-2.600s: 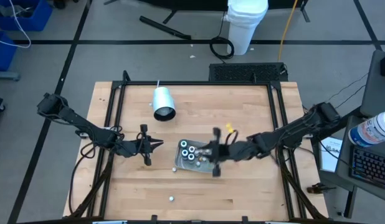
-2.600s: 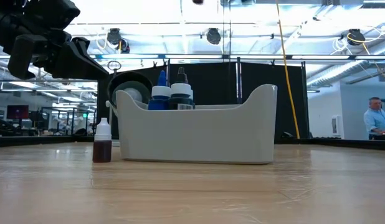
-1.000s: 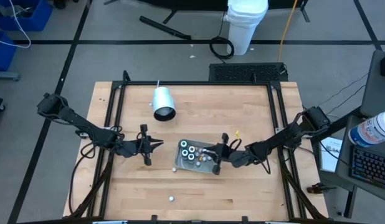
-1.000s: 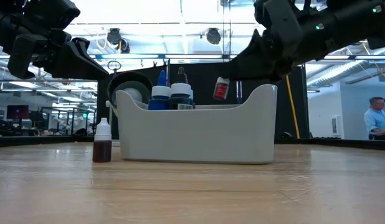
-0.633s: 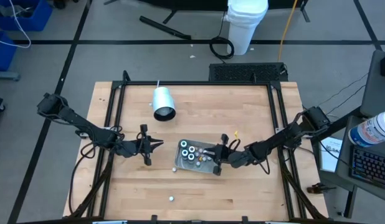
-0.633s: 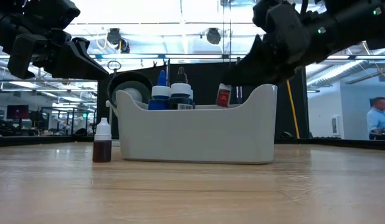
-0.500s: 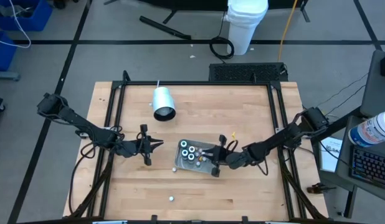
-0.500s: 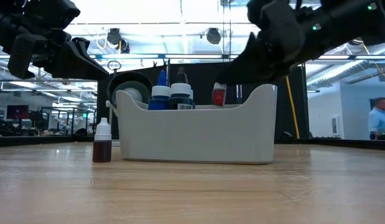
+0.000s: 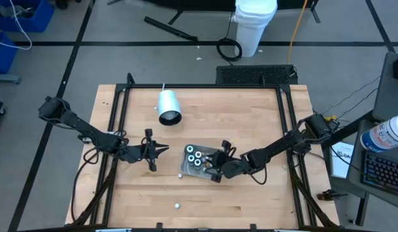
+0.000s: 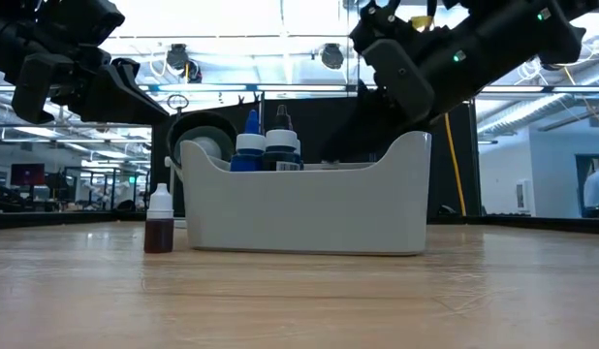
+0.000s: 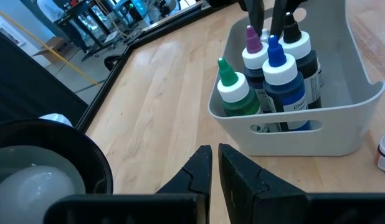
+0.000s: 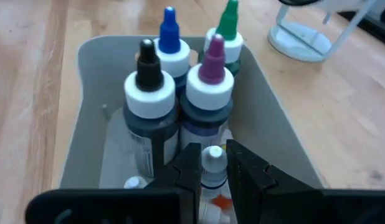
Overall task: Pick & Place food coloring
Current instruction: Put the red food coloring bottle into the gray bin
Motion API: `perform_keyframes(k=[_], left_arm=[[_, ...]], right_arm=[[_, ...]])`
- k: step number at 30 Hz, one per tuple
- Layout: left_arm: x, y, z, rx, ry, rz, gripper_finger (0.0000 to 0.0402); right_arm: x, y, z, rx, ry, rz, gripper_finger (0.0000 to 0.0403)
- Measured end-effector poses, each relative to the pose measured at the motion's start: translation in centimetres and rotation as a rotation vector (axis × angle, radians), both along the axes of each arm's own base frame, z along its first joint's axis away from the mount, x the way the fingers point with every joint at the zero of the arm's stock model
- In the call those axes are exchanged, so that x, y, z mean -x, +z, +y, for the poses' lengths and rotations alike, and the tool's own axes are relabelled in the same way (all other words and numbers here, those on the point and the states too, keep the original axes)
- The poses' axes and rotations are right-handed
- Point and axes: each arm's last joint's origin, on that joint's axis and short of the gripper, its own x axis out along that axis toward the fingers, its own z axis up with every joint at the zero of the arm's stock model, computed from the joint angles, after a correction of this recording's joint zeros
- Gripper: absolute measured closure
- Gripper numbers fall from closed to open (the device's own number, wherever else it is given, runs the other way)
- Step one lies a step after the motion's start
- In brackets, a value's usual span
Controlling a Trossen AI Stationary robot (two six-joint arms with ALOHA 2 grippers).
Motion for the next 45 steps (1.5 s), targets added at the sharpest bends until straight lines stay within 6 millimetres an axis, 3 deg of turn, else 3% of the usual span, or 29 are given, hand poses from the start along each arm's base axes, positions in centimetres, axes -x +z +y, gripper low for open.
perform_keyframes(k=[17, 45], left_arm=[[0.0, 0.1, 0.0, 0.01, 0.001, -0.009, 0.0364], [0.0, 0.1, 0.0, 0.005, 0.0, -0.008, 0.0364]], right_arm=[[0.0, -1.7, -0.4, -0.072, -0.011, 0.026, 0.0357], [-0.1, -1.7, -0.8, -0.056, -0.007, 0.033, 0.0357]])
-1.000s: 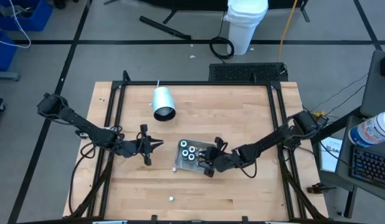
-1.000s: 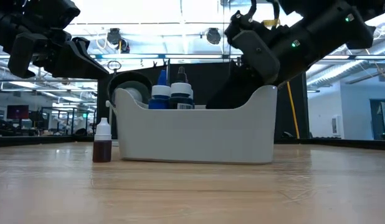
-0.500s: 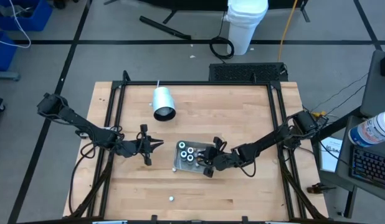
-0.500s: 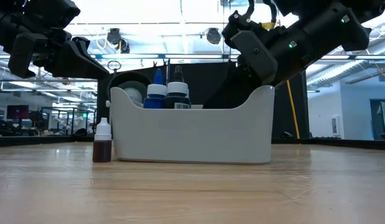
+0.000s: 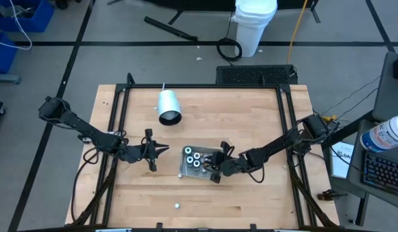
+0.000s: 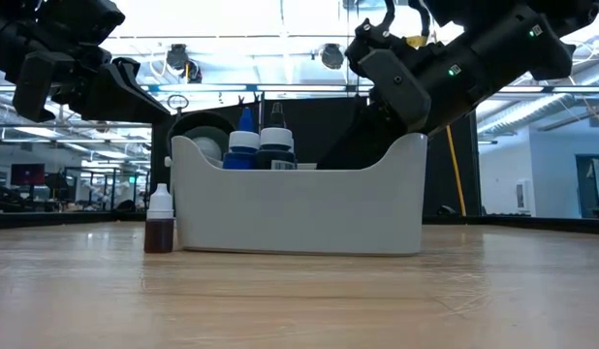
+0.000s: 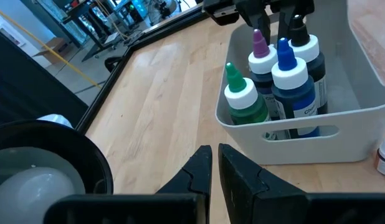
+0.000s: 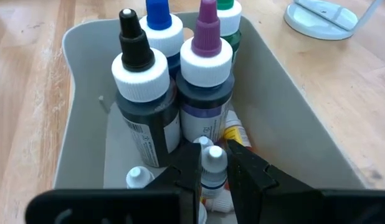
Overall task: Pick & Place food coloring
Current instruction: Put the red food coloring bottle into the gray bin
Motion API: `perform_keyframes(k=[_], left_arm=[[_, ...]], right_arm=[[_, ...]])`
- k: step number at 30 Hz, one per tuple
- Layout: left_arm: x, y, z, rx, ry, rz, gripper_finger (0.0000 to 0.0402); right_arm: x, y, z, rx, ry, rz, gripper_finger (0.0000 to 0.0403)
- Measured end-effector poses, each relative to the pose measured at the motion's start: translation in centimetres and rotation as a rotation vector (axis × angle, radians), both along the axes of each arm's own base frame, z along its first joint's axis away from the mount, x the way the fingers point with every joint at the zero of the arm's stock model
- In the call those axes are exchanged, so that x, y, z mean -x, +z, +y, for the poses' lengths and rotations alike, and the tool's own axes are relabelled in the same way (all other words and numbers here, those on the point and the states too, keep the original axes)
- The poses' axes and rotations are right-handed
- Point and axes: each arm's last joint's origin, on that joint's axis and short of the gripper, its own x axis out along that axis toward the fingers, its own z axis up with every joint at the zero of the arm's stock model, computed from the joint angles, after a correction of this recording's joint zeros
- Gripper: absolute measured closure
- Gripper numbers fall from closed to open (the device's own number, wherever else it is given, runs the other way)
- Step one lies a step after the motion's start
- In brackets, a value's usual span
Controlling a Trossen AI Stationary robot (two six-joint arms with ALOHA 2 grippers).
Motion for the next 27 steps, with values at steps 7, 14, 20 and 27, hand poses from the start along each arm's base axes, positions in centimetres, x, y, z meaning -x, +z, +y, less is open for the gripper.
perform_keyframes(k=[7, 14, 20, 27], left_arm=[[0.0, 0.0, 0.0, 0.001, 0.0, -0.001, 0.0364], [0.0, 0.0, 0.0, 0.006, 0.004, -0.003, 0.0364], [0.0, 0.0, 0.0, 0.006, 0.004, -0.003, 0.0364], [0.0, 0.0, 0.0, 0.006, 0.004, -0.002, 0.0364]], right_arm=[[-0.5, 0.7, 0.1, -0.038, 0.021, 0.016, 0.0357], [-1.3, 1.7, -0.1, -0.097, -0.048, 0.028, 0.0357], [-2.0, 2.7, 0.1, -0.123, -0.081, 0.003, 0.0357], [-1.3, 2.4, 0.5, -0.143, -0.232, -0.013, 0.0357]])
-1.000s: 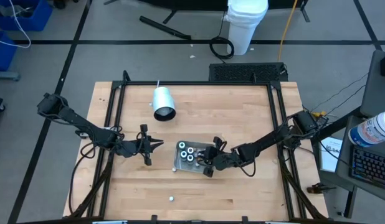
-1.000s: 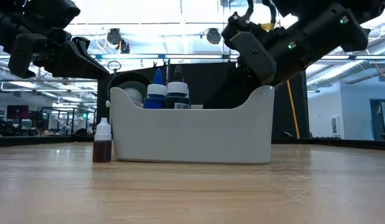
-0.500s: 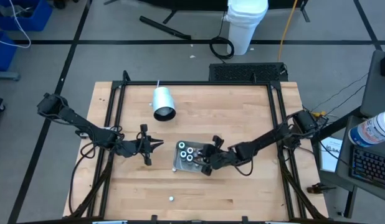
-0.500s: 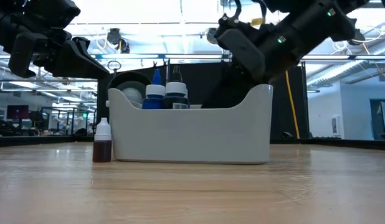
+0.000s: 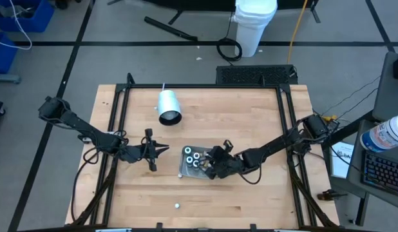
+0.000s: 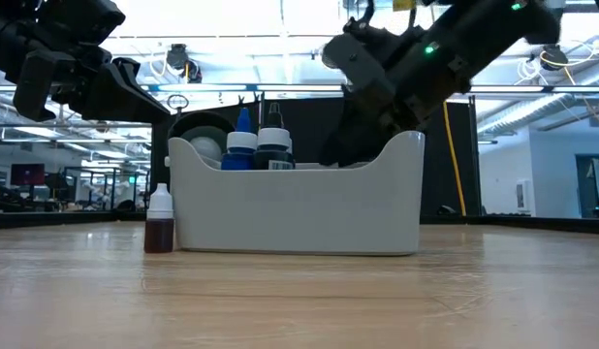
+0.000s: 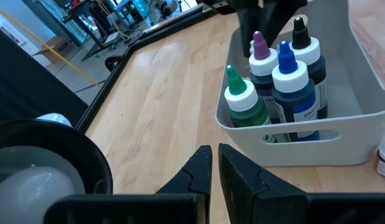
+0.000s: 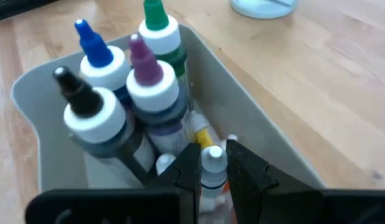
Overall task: Pick & Place food coloring
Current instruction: Put the red food coloring bottle into the gray bin
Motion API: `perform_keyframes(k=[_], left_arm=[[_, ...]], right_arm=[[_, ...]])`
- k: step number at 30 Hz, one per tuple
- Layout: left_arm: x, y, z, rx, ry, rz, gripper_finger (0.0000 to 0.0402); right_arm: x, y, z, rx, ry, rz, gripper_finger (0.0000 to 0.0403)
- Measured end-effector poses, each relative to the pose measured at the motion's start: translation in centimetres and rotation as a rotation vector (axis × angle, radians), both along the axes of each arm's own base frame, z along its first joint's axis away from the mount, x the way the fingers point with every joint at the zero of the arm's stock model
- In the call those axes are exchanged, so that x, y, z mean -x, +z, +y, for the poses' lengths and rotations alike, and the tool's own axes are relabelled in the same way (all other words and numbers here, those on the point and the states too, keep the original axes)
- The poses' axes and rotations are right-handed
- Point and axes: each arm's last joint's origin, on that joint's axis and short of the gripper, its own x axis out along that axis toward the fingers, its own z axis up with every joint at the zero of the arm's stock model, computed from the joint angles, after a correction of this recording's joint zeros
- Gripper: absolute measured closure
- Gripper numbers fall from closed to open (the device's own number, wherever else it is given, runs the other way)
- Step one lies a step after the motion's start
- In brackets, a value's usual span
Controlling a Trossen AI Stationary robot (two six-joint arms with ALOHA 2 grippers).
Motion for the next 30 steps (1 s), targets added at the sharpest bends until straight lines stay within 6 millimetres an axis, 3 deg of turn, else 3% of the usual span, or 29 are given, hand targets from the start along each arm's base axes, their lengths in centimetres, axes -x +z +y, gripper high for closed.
perform_keyframes(k=[11, 21, 30], left_arm=[[0.0, 0.0, 0.0, 0.006, 0.0, -0.006, 0.0364], [-0.1, 0.2, -0.1, 0.007, -0.009, -0.019, 0.0364], [-0.1, 0.2, -0.1, 0.01, -0.018, -0.015, 0.0364]], right_arm=[[0.5, -0.7, 2.1, 0.008, -0.057, -0.055, 0.0357], [-1.0, -2.8, 2.8, 0.067, -0.033, -0.04, 0.0357], [-1.6, -2.2, 3.1, 0.126, 0.036, 0.017, 0.0357]])
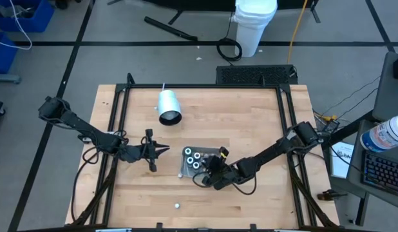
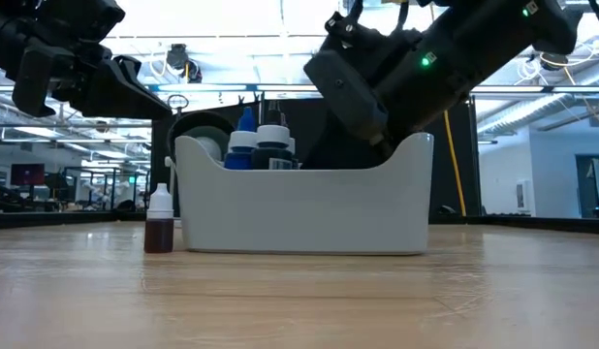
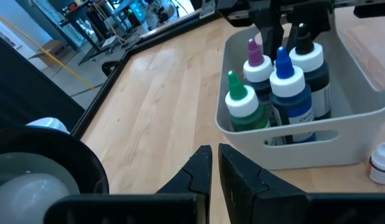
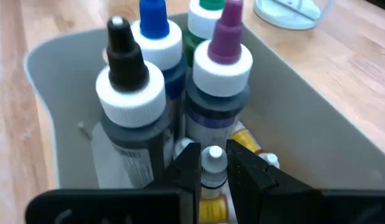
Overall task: Pick & Place food coloring
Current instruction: Put the red food coloring bottle into the gray bin
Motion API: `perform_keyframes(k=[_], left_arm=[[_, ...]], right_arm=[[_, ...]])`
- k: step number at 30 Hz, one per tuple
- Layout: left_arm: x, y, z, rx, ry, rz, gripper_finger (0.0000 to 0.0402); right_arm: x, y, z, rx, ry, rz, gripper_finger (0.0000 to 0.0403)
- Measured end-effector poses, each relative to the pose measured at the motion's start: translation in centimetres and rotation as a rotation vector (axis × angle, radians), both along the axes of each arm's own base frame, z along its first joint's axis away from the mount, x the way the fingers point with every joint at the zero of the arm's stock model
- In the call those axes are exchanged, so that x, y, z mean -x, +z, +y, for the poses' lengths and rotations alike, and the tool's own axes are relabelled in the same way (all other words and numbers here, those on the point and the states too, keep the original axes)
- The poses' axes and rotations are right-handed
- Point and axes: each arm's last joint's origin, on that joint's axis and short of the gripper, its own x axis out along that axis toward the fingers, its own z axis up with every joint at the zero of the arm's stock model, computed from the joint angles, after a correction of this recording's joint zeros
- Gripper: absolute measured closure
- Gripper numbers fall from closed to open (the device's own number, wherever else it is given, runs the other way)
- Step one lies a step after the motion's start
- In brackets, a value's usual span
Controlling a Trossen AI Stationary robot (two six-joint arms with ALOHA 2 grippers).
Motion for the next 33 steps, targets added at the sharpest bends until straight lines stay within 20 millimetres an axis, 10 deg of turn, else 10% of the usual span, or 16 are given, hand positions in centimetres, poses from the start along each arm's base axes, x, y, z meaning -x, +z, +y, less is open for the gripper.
perform_keyframes(k=[23, 33], left_arm=[[0.0, 0.0, 0.0, 0.002, -0.007, 0.002, 0.0364], [0.0, 0.0, 0.0, 0.002, -0.007, 0.003, 0.0364]], right_arm=[[-0.1, 0.7, -0.3, 0.015, 0.055, 0.062, 0.029], [1.7, 7.9, -0.2, 0.151, 0.148, -0.045, 0.0291]])
